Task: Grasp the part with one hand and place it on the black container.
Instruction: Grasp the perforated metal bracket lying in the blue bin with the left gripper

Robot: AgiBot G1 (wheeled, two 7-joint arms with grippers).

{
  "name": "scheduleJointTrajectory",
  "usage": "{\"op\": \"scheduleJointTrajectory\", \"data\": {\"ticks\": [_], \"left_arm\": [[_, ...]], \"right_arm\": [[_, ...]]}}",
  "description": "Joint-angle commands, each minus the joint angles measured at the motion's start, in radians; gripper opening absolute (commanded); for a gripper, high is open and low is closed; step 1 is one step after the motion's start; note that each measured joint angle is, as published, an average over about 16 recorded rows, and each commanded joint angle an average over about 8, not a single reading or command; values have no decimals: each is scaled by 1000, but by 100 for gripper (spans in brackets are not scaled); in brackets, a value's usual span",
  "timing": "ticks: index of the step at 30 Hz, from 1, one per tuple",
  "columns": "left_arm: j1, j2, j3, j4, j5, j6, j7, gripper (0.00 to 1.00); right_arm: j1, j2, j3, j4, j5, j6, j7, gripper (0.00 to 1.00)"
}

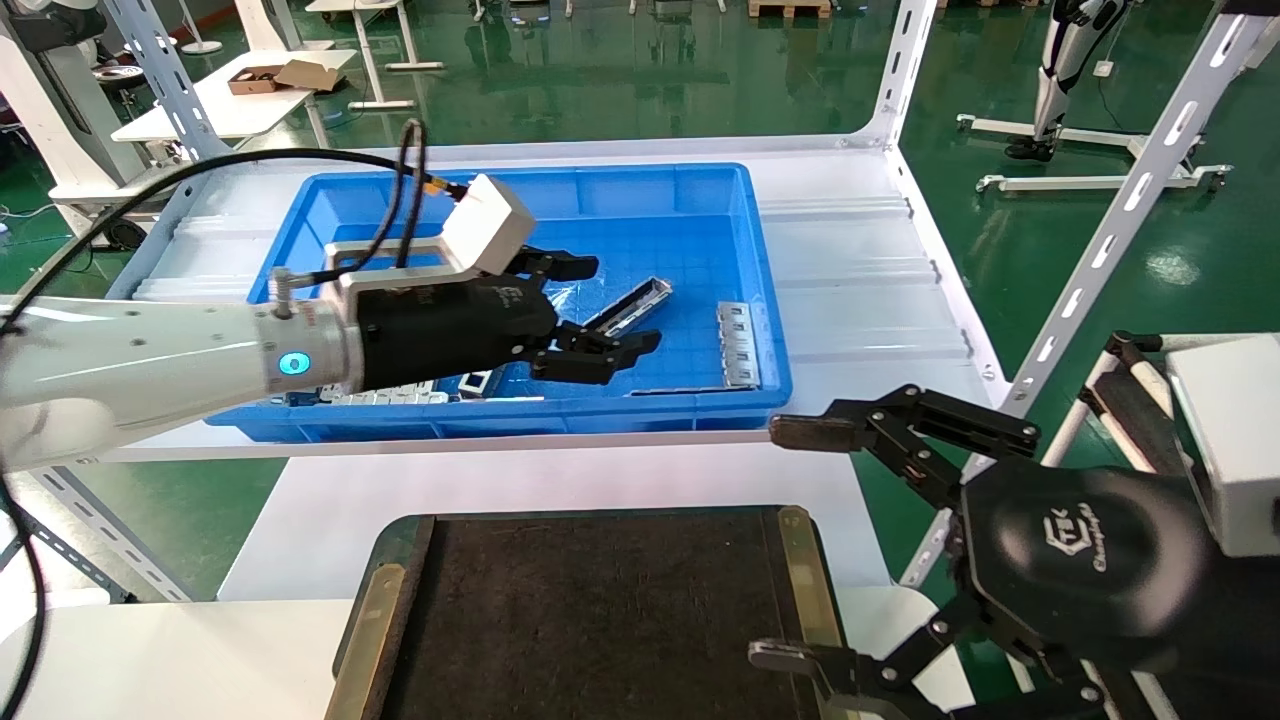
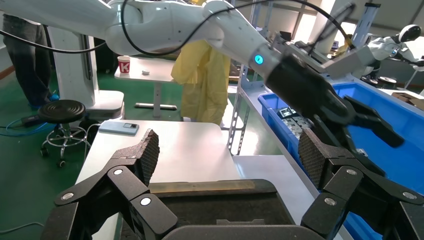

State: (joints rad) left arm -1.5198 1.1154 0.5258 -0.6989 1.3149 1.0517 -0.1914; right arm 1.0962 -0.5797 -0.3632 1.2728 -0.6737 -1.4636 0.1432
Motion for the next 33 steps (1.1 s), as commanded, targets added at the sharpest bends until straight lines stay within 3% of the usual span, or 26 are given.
{"op": "scheduleJointTrajectory", "data": {"ticks": [1,13,15,16,21,23,24,33], "left_arm": [[-16,39,5,62,10,-23,20,100],[-94,231,0,402,22,-235,189,100],[-98,243,5,426,13,-255,206,100],[-97,247,9,433,8,-264,211,93],[-87,254,46,436,-23,-300,213,30],[-83,254,65,431,-35,-314,205,5],[-80,255,76,428,-41,-321,199,0],[-71,253,171,411,-85,-380,147,0]], "right_arm": [[0,0,0,0,0,0,0,100],[0,0,0,0,0,0,0,100],[0,0,0,0,0,0,0,81],[0,0,0,0,0,0,0,68],[0,0,0,0,0,0,0,6],[0,0,0,0,0,0,0,0],[0,0,0,0,0,0,0,0],[0,0,0,0,0,0,0,0]]}}
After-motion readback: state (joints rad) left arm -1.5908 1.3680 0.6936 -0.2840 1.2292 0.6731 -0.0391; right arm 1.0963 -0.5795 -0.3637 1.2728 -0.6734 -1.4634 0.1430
